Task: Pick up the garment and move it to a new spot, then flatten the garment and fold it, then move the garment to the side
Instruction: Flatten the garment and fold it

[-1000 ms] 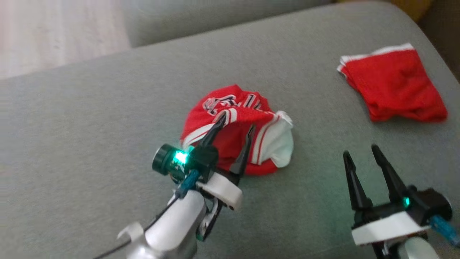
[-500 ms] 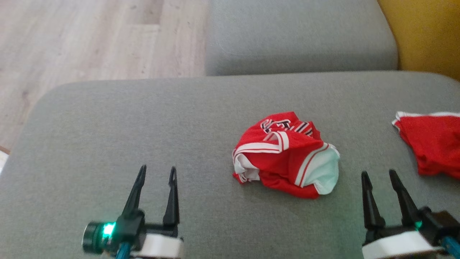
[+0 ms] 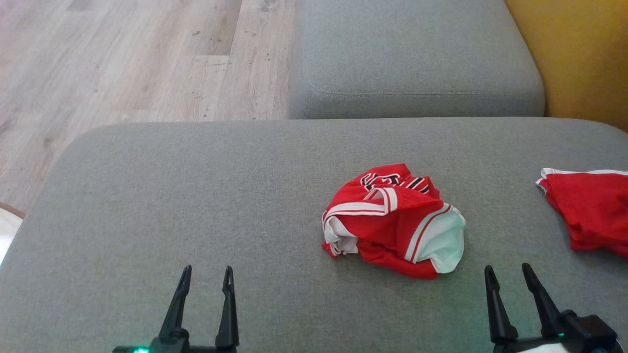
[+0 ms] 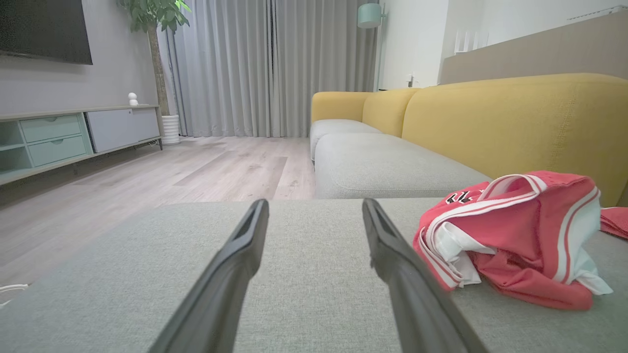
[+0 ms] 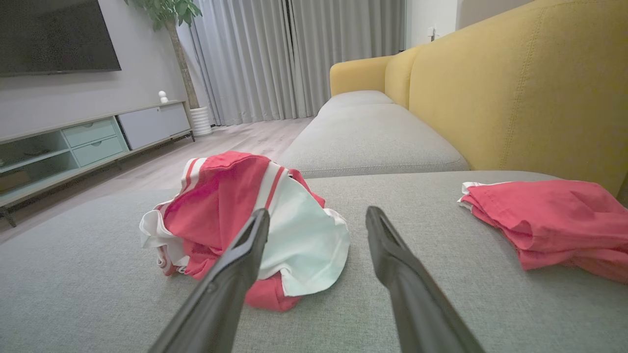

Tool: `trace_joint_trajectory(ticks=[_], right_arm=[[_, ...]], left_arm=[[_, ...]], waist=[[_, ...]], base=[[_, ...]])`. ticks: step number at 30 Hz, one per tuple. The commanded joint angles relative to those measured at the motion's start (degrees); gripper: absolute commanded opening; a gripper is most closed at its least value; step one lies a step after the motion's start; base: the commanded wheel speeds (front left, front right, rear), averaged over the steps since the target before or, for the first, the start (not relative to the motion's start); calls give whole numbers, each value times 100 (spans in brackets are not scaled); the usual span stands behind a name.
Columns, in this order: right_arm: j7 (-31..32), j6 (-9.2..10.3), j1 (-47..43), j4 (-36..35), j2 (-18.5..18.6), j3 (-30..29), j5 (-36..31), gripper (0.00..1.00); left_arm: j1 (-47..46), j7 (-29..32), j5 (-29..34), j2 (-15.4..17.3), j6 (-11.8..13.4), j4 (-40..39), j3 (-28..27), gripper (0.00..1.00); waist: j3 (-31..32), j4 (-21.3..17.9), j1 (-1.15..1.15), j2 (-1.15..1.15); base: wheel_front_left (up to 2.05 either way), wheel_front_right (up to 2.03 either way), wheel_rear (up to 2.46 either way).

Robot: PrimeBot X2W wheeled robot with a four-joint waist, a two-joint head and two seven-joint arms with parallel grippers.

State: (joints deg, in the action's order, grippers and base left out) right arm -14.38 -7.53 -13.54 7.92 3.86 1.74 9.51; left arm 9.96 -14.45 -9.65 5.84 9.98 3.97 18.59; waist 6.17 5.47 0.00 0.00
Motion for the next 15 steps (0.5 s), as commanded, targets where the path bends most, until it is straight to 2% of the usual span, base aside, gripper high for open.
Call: trace_joint_trajectory(ticks=[1,15], right_arm=[[-62,4,244,-178,46,146,-43,100],[-62,4,269,-212,63,178,-9,100]], left_arm=[[-173,-54,80,-74,-57,-203,-256,100],[-95,-54,287,-239,-243,-215,-475,100]], waist=[[8,-9,0,0],[-36,-14,0,0]], base=[[0,0,0],[0,0,0]])
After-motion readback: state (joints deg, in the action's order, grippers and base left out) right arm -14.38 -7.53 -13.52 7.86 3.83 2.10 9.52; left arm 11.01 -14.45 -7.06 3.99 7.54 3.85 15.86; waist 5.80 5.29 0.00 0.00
